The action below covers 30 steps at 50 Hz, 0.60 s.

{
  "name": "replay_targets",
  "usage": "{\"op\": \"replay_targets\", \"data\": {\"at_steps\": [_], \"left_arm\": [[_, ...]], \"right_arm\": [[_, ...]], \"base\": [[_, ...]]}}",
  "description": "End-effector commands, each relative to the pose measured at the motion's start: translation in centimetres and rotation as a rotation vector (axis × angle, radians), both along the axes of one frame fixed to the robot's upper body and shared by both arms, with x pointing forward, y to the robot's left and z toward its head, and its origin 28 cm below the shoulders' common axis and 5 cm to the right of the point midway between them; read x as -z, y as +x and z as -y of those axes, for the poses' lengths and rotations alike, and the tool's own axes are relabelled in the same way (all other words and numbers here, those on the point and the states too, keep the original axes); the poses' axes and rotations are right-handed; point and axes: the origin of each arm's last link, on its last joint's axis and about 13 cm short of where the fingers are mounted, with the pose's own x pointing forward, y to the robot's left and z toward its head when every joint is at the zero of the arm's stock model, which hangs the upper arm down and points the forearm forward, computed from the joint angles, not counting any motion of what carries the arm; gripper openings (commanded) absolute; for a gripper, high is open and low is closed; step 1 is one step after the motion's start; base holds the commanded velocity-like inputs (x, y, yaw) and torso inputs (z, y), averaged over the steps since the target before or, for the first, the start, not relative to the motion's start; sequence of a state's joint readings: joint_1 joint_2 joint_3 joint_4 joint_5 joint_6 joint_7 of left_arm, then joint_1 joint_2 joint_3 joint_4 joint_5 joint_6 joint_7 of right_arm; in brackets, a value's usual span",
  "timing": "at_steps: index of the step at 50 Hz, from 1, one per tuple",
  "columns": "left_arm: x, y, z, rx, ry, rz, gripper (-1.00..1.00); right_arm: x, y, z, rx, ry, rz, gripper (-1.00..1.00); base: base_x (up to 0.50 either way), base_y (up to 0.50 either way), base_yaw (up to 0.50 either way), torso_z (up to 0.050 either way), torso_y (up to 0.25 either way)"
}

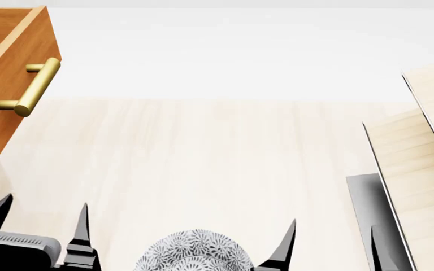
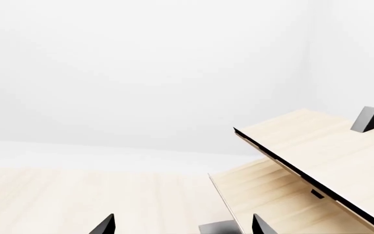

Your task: Close the top drawer of the cabinet.

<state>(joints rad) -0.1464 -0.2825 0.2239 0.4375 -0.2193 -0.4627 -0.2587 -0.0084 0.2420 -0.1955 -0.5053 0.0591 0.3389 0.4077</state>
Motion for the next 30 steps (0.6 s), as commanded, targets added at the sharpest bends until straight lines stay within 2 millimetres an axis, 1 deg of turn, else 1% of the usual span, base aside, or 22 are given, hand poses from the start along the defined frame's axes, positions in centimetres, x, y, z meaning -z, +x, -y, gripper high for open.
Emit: {"op": "replay_targets", "data": {"at_steps": [1, 4, 11, 16, 20, 24, 30], "left_arm": [[-1.8, 3.5, -0.3, 0.024, 0.027, -0.018, 1.0], [-2.2, 4.9, -0.6, 0.011, 0.031, -0.033, 1.0], [-2.6, 7.2, -1.1, -0.029, 0.02, -0.061, 1.0], [-2.3, 7.9, -0.9, -0.028, 0.019, -0.083, 1.0], [-2.2, 8.9, -0.4, -0.016, 0.031, -0.107, 1.0], [-2.0, 9.2, -0.3, -0.012, 0.027, -0.115, 1.0], [-2.3, 9.5, -0.4, -0.008, 0.022, -0.117, 1.0]], "right_arm": [[0.3, 0.3, -0.2, -0.004, 0.001, -0.008, 1.0], [0.2, 0.3, -0.3, -0.007, 0.0, -0.007, 1.0], [0.2, 0.4, -0.4, -0.01, 0.0, -0.011, 1.0], [0.2, 0.4, -0.4, -0.009, 0.001, -0.01, 1.0], [0.3, 0.3, -0.3, -0.011, 0.001, -0.011, 1.0], [0.3, 0.3, -0.4, -0.014, 0.0, -0.014, 1.0], [0.2, 0.2, -0.5, -0.016, 0.001, -0.015, 1.0]], "base": [[0.0, 0.0, 0.0, 0.0, 0.0], [0.0, 0.0, 0.0, 0.0, 0.0], [0.0, 0.0, 0.0, 0.0, 0.0], [0.0, 0.0, 0.0, 0.0, 0.0], [0.0, 0.0, 0.0, 0.0, 0.0], [0.0, 0.0, 0.0, 0.0, 0.0], [0.0, 0.0, 0.0, 0.0, 0.0]]}}
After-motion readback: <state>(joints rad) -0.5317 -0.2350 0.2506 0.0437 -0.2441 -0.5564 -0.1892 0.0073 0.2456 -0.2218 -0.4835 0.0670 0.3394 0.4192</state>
